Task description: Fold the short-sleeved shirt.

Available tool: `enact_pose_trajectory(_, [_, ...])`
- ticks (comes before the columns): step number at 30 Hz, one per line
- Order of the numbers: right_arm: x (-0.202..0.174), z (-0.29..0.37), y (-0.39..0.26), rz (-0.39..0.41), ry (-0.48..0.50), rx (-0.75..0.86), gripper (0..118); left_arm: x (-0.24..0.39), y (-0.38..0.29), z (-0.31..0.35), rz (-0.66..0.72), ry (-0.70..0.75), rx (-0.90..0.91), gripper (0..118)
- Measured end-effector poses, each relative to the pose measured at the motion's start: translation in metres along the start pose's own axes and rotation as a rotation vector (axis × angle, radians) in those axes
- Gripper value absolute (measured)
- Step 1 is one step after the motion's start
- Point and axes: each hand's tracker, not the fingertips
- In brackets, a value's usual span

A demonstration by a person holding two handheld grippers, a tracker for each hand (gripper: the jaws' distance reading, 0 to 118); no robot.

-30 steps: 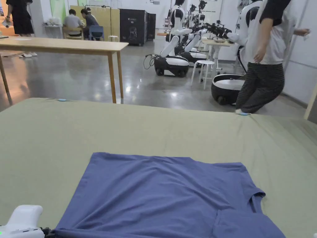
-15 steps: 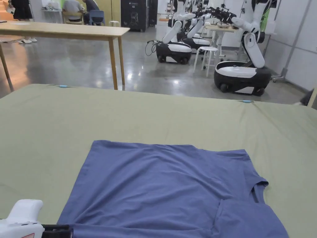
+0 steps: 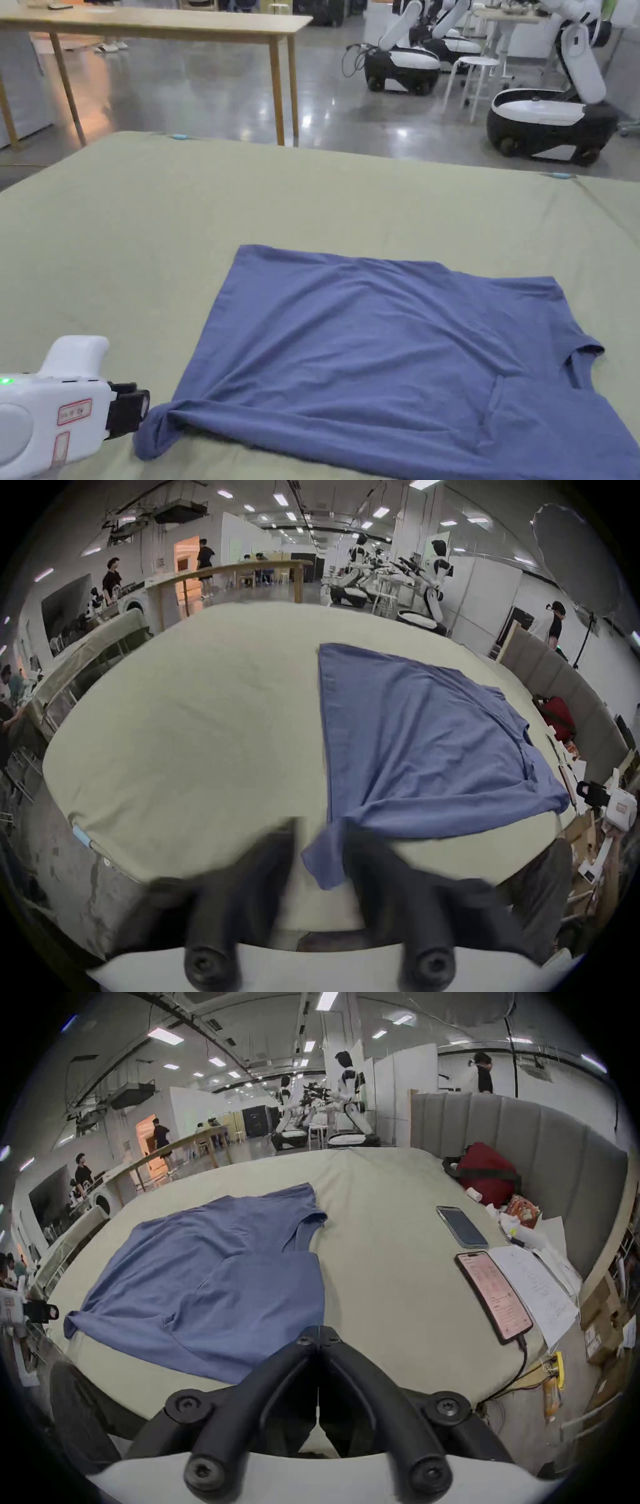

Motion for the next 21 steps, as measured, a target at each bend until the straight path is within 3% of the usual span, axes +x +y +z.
enact_pose_trajectory(1, [0.004,-0.006,-0.001,-0.012,0.017,-0.027,1,-0.001,0.001,-0.006,-0.004,-0.007,-0.042,85])
enact_pose_trajectory(2, [0.008,-0.011,0.000,-0.011,0.022,-0.026,1,-0.005,0.002,-0.017,-0.016,-0.020,-0.086,117])
enact_pose_trajectory(7, [0.013,-0.018,-0.002,-0.030,0.049,-0.055,1,-0.006,0.003,-0.054,-0.061,-0.010,-0.140,104])
enact_pose_trajectory(8, [0.013,-0.019,-0.002,-0.021,0.049,-0.057,1,-0.005,0.004,-0.060,-0.083,-0.014,-0.159,95])
enact_pose_trajectory(10, [0.009,-0.019,-0.005,-0.002,0.045,-0.064,1,0.005,0.005,-0.060,-0.113,0.001,-0.182,28])
enact_pose_trajectory(11, [0.010,-0.019,-0.004,-0.002,0.043,-0.066,1,0.010,0.004,-0.056,-0.117,-0.020,-0.178,12])
enact_pose_trajectory(12, [0.011,-0.020,-0.002,-0.002,0.046,-0.071,8,0.012,0.003,-0.055,-0.117,-0.042,-0.166,11])
enact_pose_trajectory(13, [0.018,-0.026,-0.004,-0.007,0.063,-0.081,34,0.015,0.003,-0.053,-0.119,-0.031,-0.167,11])
enact_pose_trajectory(15, [0.023,-0.028,-0.003,-0.007,0.147,-0.050,118,0.020,0.003,-0.049,-0.146,-0.012,-0.163,11])
enact_pose_trajectory(19, [0.015,-0.058,-0.007,0.061,0.127,-0.167,105,0.019,0.003,-0.046,-0.124,-0.011,-0.152,11])
enact_pose_trajectory(20, [0.015,-0.066,-0.009,0.076,0.112,-0.193,92,0.019,0.003,-0.045,-0.119,-0.012,-0.150,11])
enact_pose_trajectory(21, [0.011,-0.066,-0.010,0.084,0.109,-0.179,60,0.019,0.002,-0.044,-0.117,-0.012,-0.148,11])
